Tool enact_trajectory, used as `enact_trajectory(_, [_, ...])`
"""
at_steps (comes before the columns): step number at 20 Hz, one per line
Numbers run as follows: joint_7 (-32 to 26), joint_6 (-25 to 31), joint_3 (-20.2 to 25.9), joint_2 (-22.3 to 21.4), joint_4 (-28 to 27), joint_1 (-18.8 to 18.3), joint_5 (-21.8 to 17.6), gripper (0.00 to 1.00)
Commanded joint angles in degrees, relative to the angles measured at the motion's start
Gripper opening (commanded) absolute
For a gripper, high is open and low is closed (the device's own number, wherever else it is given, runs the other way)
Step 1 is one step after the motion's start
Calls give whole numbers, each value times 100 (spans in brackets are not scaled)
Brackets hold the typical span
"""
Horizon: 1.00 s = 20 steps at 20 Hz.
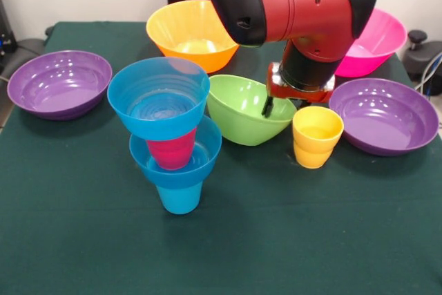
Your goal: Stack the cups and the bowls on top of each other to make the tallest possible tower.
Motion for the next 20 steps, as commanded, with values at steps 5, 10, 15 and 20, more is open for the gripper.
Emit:
enact_trajectory(5, [-973,-151,164,164,144,-30,-317,100])
enact_trajectory(10, [-1083,22,216,136,95,-70,-235,100])
enact_trajectory(15, [-1122,140,232,131,48,-75,-195,100])
enact_trajectory(20, [-1141,287,243,98,29,-72,-135,0])
